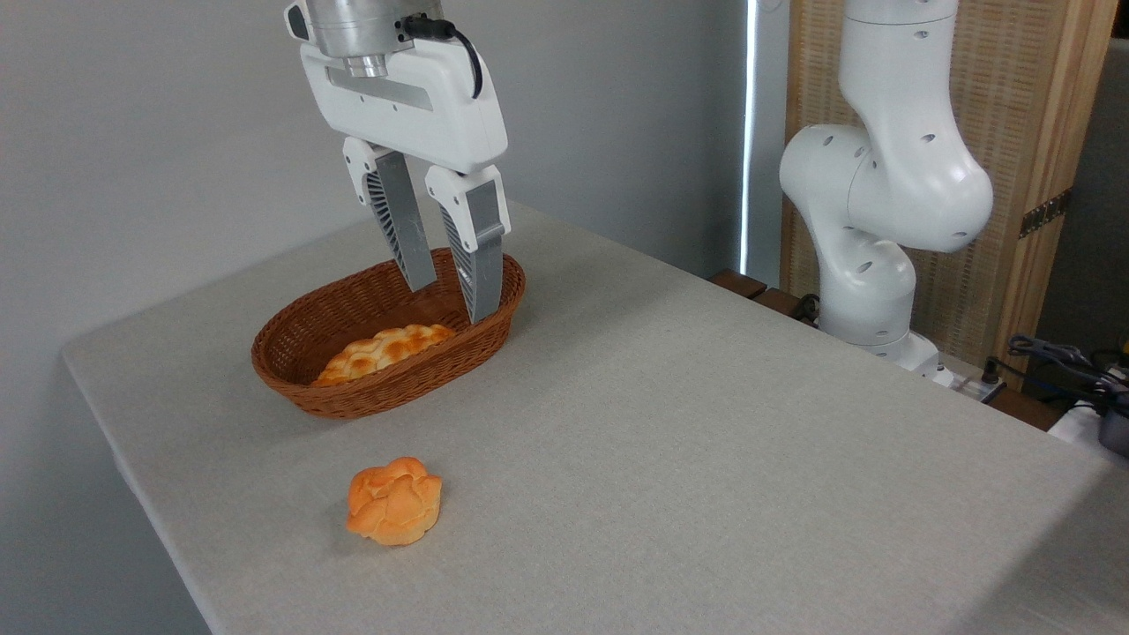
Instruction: Put bread into the basket
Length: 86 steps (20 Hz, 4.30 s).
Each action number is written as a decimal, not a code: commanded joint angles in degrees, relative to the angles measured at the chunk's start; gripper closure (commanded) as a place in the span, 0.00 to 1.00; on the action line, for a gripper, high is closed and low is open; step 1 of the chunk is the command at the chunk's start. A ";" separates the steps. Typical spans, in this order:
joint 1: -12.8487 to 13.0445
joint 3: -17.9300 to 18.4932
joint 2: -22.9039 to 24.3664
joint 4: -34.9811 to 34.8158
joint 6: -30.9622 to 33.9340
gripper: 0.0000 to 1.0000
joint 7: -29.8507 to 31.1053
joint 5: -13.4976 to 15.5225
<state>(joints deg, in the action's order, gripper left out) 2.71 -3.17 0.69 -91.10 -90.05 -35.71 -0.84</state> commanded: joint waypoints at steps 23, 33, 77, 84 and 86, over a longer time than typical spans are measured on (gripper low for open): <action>-2.53 0.01 4.85 -19.89 -27.17 0.00 -6.65 2.76; -2.01 -3.59 -2.80 -24.56 -40.55 0.00 -10.61 2.86; -1.92 -13.33 1.68 -14.72 -18.15 0.56 2.10 16.39; -1.83 -19.67 -1.74 -15.07 -25.08 0.16 11.36 16.22; -1.83 -20.12 -2.54 -15.25 -25.79 0.01 11.28 15.87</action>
<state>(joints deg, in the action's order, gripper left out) 1.08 -22.82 -0.66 -106.25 -114.08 -25.38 14.53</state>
